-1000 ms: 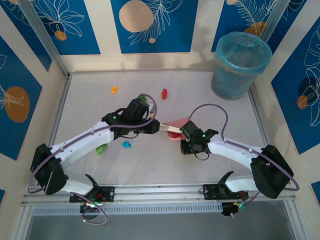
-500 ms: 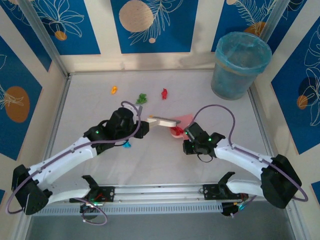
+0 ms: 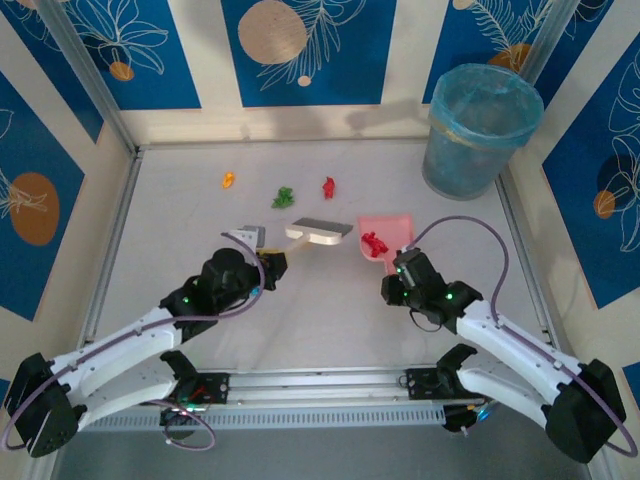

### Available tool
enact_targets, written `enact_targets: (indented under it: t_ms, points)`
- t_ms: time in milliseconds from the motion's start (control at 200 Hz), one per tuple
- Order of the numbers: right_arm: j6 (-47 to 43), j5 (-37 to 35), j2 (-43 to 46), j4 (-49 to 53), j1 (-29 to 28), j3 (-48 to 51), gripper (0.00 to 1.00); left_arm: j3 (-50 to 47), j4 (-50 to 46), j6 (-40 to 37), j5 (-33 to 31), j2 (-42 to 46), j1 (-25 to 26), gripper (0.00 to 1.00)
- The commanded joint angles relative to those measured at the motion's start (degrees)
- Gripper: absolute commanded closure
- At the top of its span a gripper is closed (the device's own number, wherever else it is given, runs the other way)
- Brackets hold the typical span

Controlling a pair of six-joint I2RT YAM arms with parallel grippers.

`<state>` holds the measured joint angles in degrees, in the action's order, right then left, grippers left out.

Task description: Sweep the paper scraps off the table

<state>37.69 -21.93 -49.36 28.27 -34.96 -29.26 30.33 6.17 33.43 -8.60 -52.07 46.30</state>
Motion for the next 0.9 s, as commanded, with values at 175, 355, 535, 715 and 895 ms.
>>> enact_targets:
  t_ms: [175, 355, 535, 715, 895]
  points:
    - [3.2, -1.3, 5.9, 3.4, 3.3, 0.4, 1.0, -6.1, 15.4, 0.8, -1.5, 0.0, 0.3, 1.0]
    - [6.2, -1.3, 4.9, 10.5, 4.3, -7.1, 1.0, -5.9, 16.1, 1.6, -0.2, -1.8, 0.3, 1.0]
    - [5.8, -3.3, 1.7, 15.9, 4.5, -19.2, 1.0, -6.2, 16.0, 1.4, -1.5, -1.8, 0.3, 1.0]
    - [3.7, -0.2, -6.6, 20.3, 8.2, -37.2, 1.0, -6.4, 15.9, 0.8, -1.7, -2.0, 0.3, 1.0]
    - [5.4, 12.8, -16.2, 20.5, 19.7, -53.6, 1.0, -6.6, 15.4, 0.3, -2.4, -1.6, 0.3, 1.0]
